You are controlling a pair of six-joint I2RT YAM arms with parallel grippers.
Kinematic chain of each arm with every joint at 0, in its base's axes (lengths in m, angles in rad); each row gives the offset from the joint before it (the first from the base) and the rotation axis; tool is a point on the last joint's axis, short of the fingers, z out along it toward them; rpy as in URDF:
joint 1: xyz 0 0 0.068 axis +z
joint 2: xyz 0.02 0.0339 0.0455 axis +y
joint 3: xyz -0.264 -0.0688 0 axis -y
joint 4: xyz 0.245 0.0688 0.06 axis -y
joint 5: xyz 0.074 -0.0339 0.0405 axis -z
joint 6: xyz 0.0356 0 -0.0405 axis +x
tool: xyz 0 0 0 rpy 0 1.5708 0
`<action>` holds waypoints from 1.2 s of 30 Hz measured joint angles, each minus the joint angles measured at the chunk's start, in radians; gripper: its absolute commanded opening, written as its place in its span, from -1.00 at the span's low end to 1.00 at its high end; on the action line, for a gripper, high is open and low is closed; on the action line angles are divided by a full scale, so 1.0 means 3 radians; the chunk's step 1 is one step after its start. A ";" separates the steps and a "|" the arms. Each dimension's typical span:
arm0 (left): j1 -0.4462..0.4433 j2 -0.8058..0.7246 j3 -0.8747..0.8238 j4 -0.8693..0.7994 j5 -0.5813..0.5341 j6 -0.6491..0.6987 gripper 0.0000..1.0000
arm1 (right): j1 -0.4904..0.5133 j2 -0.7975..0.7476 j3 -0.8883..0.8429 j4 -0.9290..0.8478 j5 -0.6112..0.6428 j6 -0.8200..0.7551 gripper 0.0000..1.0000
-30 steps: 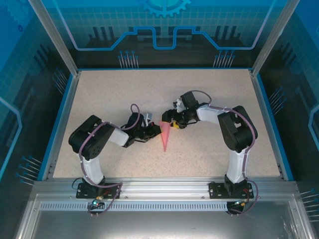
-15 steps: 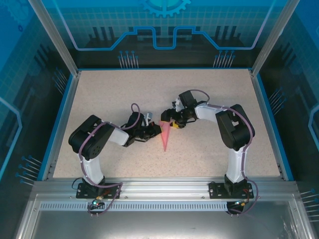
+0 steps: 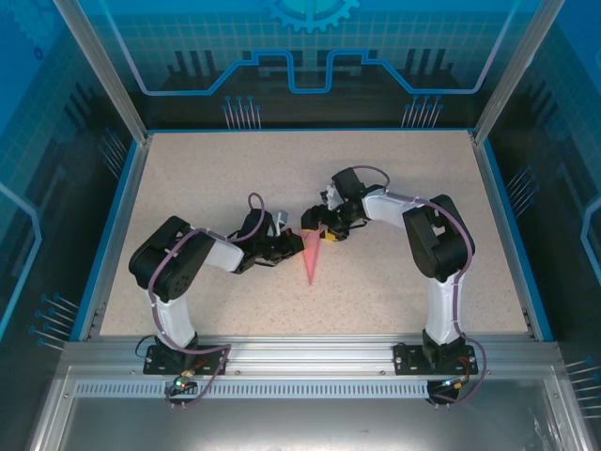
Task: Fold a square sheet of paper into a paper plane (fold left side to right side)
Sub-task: Fold the wing for the fifth time at the center of the table.
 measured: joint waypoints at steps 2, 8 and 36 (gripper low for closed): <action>0.0006 0.0023 0.0020 -0.0039 0.0001 0.0000 -1.00 | 0.0003 0.0000 0.0000 0.0000 0.0000 -0.0008 0.56; 0.0017 0.0076 0.0108 -0.0141 0.0029 0.0000 -1.00 | 0.0003 -0.0032 -0.0028 0.0038 0.0022 -0.0009 0.57; 0.0045 0.0136 0.0220 -0.0277 0.0163 0.0000 -1.00 | 0.0005 -0.0132 -0.0179 0.0178 0.0061 0.0051 -0.61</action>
